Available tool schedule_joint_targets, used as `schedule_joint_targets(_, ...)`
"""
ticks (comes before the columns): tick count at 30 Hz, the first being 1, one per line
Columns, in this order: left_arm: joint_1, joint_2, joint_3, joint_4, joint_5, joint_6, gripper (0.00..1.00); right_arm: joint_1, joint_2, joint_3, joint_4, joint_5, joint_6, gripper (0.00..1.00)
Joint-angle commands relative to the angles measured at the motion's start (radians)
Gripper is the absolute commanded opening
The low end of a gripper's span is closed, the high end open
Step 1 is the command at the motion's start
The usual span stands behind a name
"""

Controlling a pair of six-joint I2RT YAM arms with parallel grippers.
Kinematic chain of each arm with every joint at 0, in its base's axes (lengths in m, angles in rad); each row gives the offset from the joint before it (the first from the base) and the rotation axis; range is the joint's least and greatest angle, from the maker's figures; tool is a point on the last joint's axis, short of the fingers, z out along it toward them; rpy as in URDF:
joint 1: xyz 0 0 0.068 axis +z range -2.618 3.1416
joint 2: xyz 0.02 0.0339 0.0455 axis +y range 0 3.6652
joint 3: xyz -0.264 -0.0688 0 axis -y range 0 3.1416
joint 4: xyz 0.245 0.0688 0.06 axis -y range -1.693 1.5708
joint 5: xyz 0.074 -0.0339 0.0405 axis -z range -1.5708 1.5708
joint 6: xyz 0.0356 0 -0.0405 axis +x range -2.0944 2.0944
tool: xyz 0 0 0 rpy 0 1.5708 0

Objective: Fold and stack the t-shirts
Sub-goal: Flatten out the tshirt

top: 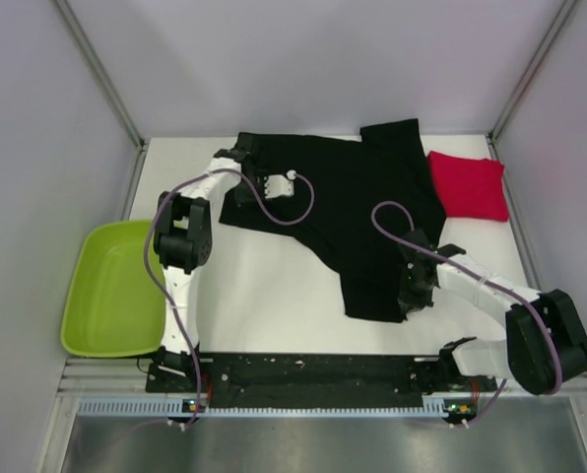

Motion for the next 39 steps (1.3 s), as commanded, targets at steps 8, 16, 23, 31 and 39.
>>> schedule_joint_targets(8, 0.032, -0.183, -0.146, -0.130, 0.029, -0.009, 0.00, -0.141, -0.382, 0.201, -0.011, -0.049, -0.056, 0.00)
schedule_joint_targets(16, 0.051, -0.562, -0.505, -0.191, 0.074, -0.133, 0.00, -0.154, -0.433, 0.371, -0.201, -0.049, -0.117, 0.00)
schedule_joint_targets(23, 0.052, -0.884, -0.763, -0.324, 0.066, -0.209, 0.00, -0.152, -0.517, 0.491, -0.443, -0.150, -0.147, 0.00)
schedule_joint_targets(31, 0.052, -1.113, -0.826, -0.556, 0.069, -0.292, 0.00, -0.154, -0.641, 0.538, -0.678, -0.336, -0.120, 0.00)
schedule_joint_targets(39, 0.054, -1.135, -0.692, -0.564, -0.020, -0.324, 0.00, -0.154, -0.579, 0.643, -0.720, -0.235, -0.169, 0.00)
